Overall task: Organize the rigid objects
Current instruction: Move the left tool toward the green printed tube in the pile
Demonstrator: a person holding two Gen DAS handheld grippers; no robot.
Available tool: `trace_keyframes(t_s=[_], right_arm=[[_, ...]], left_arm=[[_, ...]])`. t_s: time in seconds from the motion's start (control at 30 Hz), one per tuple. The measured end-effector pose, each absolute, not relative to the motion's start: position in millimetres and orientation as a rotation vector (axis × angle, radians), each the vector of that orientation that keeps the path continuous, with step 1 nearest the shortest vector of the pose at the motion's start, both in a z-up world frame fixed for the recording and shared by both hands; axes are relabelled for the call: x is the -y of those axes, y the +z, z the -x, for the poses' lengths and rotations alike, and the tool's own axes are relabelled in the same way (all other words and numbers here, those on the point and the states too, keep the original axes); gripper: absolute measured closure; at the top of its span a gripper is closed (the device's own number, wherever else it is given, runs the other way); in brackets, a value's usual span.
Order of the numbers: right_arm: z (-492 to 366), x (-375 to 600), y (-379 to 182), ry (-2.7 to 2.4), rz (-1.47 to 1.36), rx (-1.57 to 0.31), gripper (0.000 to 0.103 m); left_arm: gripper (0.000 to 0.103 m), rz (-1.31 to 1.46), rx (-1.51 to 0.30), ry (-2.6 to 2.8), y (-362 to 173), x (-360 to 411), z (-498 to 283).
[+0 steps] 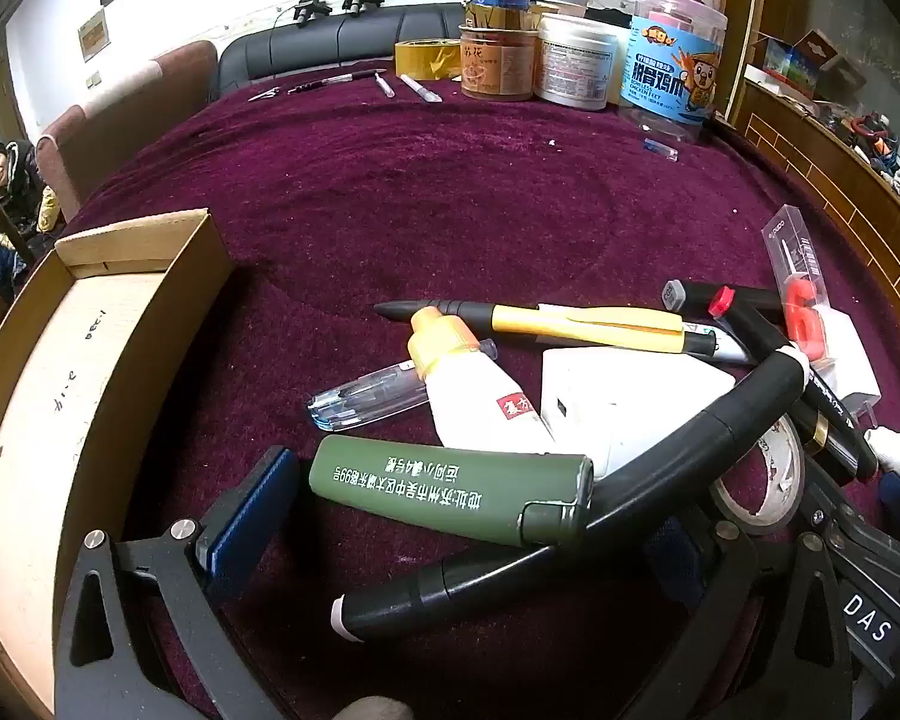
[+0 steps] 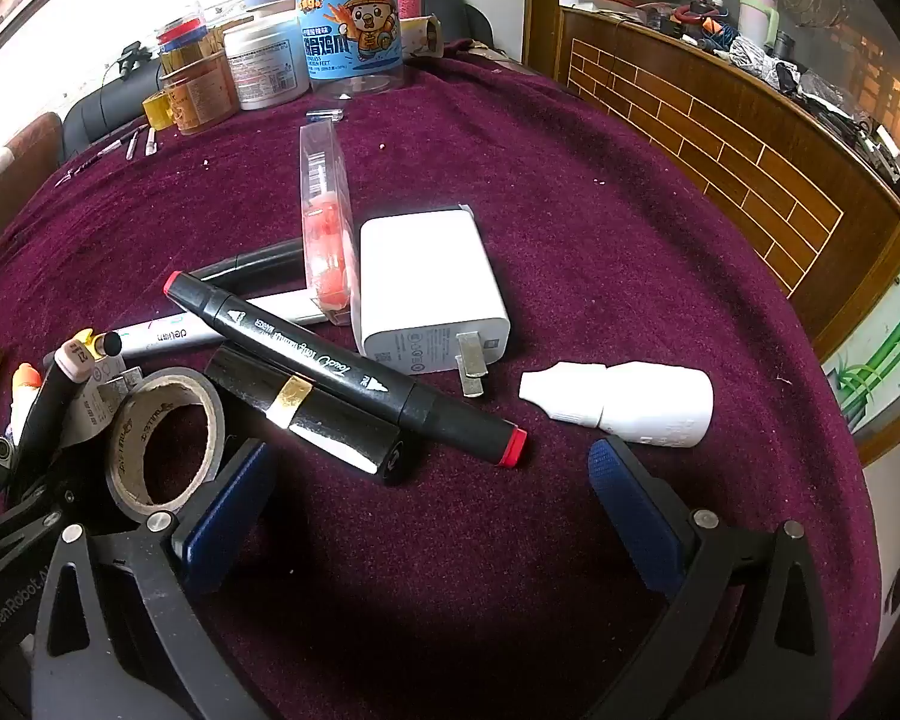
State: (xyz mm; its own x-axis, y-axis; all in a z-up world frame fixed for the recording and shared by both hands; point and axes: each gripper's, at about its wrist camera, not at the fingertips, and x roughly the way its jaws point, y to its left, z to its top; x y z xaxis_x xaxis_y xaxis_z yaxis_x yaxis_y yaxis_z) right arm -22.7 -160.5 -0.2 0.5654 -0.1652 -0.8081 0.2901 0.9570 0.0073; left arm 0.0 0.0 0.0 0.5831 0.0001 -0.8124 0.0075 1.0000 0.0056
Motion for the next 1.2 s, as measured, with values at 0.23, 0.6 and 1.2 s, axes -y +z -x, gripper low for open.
trace_keyframes(t_s=[0.23, 0.6, 1.2], right_arm=[[23, 160, 0, -0.269, -0.143, -0.934, 0.000], [30, 161, 0, -0.184, -0.134, -1.130, 0.000], [53, 169, 11, -0.182, -0.176, -1.099, 0.000]], left_arm=[[0.002, -0.009, -0.948, -0.006, 0, 0, 0], [0.001, -0.091, -1.076, -0.122, 3, 1, 16], [0.001, -0.107, -1.038, -0.145, 5, -8, 63]])
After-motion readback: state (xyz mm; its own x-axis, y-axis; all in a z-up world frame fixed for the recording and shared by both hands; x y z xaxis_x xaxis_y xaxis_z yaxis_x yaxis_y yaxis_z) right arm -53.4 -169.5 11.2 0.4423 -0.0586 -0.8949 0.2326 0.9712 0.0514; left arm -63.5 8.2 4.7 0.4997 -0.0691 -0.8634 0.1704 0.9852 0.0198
